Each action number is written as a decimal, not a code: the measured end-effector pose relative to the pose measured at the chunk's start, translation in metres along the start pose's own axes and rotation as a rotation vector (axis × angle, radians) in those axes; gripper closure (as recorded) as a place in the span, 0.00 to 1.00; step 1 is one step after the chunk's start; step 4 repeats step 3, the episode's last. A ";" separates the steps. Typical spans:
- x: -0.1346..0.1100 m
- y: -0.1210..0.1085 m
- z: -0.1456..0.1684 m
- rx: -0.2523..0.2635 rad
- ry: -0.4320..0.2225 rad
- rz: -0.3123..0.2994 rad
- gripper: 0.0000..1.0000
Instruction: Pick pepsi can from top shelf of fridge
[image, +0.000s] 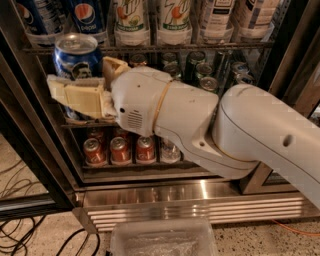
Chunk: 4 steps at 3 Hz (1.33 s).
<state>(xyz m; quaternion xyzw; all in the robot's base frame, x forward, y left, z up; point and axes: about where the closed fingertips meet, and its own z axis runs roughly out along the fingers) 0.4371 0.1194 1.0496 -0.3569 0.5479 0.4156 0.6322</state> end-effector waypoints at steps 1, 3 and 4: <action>0.019 0.031 -0.029 -0.099 0.051 0.021 1.00; 0.032 0.053 -0.050 -0.148 0.098 0.037 1.00; 0.032 0.053 -0.050 -0.148 0.098 0.037 1.00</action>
Offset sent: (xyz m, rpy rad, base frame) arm -0.0904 -0.0368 -0.0583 -0.1216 0.0941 0.1834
